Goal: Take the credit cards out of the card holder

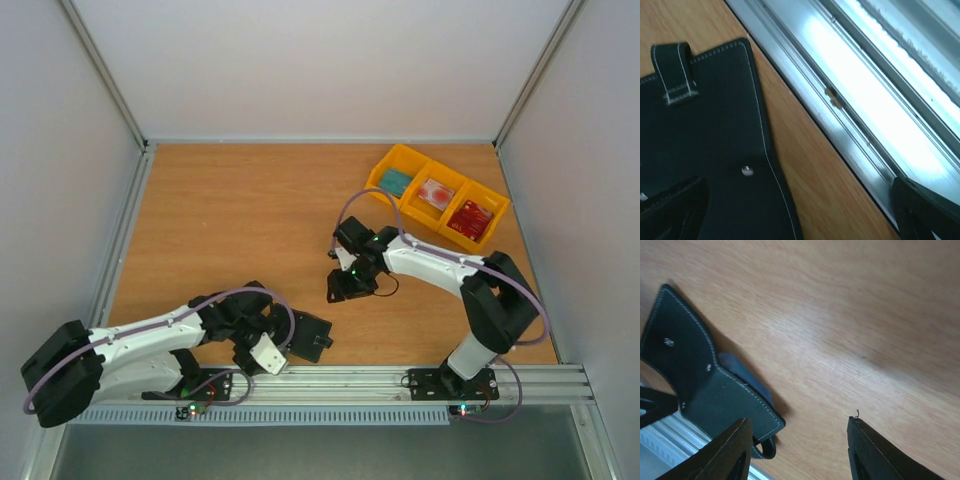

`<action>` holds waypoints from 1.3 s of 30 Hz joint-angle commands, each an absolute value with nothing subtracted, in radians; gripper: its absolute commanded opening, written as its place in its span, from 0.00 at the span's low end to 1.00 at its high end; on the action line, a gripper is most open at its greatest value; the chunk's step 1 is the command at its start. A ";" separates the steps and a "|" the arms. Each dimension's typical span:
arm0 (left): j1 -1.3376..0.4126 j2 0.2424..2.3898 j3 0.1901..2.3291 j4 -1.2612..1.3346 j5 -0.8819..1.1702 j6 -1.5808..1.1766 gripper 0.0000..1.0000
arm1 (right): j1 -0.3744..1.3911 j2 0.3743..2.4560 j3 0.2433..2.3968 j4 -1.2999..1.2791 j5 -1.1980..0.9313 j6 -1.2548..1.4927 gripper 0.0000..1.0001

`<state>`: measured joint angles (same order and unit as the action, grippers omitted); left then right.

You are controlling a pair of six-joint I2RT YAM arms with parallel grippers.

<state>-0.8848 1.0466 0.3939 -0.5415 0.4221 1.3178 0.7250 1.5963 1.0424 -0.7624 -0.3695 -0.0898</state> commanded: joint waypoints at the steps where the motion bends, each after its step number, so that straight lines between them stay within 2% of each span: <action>1: -0.906 1.098 0.360 -0.277 0.296 1.393 0.99 | 0.734 1.669 1.056 -0.756 -0.448 -0.045 0.54; 11: -0.999 1.170 0.333 -0.070 0.177 1.298 0.99 | 0.748 1.821 1.055 -0.697 -0.630 -0.002 0.58; 17: -0.998 1.149 0.357 -0.157 0.019 1.365 0.95 | 0.768 1.850 1.066 -0.704 -0.647 -0.002 0.59; 23: -0.989 1.038 0.354 -0.267 0.085 1.392 0.93 | 0.769 1.862 1.074 -0.707 -0.650 -0.008 0.59; 33: -0.970 1.135 0.329 -0.086 0.025 1.410 0.98 | 0.769 1.872 1.082 -0.712 -0.653 -0.017 0.59; 39: -0.966 1.177 0.328 -0.057 0.116 1.422 0.93 | 0.768 1.895 1.107 -0.739 -0.665 -0.039 0.59</action>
